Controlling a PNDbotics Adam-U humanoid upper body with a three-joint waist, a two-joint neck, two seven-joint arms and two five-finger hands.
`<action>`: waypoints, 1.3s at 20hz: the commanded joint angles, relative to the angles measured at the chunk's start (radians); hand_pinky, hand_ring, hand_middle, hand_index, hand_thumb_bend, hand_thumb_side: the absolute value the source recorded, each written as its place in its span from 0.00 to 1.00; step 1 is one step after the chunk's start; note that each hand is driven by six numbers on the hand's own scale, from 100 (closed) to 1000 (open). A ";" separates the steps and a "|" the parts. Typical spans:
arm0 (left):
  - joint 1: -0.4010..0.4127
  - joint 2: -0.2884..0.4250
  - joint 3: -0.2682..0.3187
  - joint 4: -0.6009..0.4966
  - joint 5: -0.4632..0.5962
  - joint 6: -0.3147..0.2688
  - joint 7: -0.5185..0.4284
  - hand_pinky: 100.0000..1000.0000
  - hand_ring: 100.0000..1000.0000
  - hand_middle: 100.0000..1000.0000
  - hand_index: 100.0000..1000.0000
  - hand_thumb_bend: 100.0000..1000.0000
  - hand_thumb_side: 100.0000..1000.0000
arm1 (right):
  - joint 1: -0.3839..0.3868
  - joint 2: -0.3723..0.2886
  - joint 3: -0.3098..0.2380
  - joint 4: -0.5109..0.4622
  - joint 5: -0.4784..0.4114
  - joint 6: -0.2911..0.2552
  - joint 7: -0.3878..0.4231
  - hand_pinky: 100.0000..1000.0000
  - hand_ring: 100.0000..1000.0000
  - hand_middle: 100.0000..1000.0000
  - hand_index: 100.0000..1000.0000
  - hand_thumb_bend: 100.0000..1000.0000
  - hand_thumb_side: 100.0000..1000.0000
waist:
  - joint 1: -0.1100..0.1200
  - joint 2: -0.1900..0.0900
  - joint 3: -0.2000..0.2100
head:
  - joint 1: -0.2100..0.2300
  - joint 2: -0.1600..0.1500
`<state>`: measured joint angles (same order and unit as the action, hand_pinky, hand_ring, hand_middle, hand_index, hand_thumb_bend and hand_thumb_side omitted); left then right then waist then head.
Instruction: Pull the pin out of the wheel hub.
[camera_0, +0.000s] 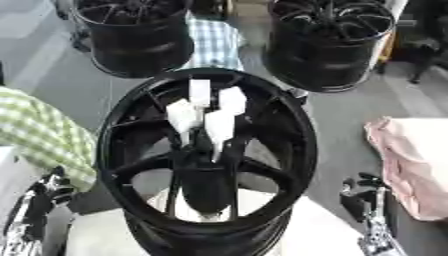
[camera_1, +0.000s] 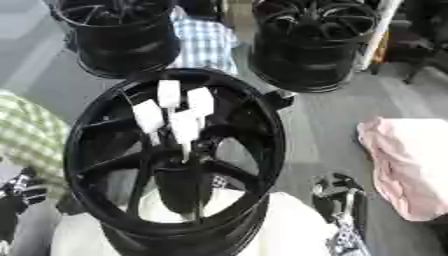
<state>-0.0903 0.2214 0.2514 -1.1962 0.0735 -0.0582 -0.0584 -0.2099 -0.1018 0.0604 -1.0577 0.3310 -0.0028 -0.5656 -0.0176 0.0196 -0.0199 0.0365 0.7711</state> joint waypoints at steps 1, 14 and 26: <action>-0.012 0.022 0.007 -0.016 -0.002 0.000 -0.001 0.70 0.63 0.62 0.78 0.22 0.61 | -0.009 -0.013 -0.005 -0.015 -0.001 -0.001 -0.002 0.63 0.46 0.58 0.73 0.00 0.12 | 0.002 -0.011 0.000 | 0.002 -0.001; 0.002 0.051 0.015 -0.050 -0.013 -0.010 0.010 0.71 0.64 0.63 0.78 0.25 0.61 | -0.011 -0.013 -0.004 -0.012 0.001 -0.001 -0.001 0.63 0.46 0.57 0.72 0.00 0.12 | 0.004 -0.009 -0.007 | -0.009 -0.001; -0.131 0.604 -0.001 -0.286 0.009 -0.107 -0.041 0.74 0.70 0.69 0.81 0.33 0.62 | 0.000 -0.030 -0.004 -0.016 0.016 0.001 0.001 0.63 0.46 0.58 0.72 0.00 0.12 | 0.024 -0.015 -0.009 | -0.013 -0.001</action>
<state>-0.2070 0.7309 0.2586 -1.4559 0.0678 -0.1502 -0.0883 -0.2012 -0.1119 0.0608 -1.0576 0.3355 -0.0021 -0.5649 0.0031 0.0183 -0.0282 0.0240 0.7714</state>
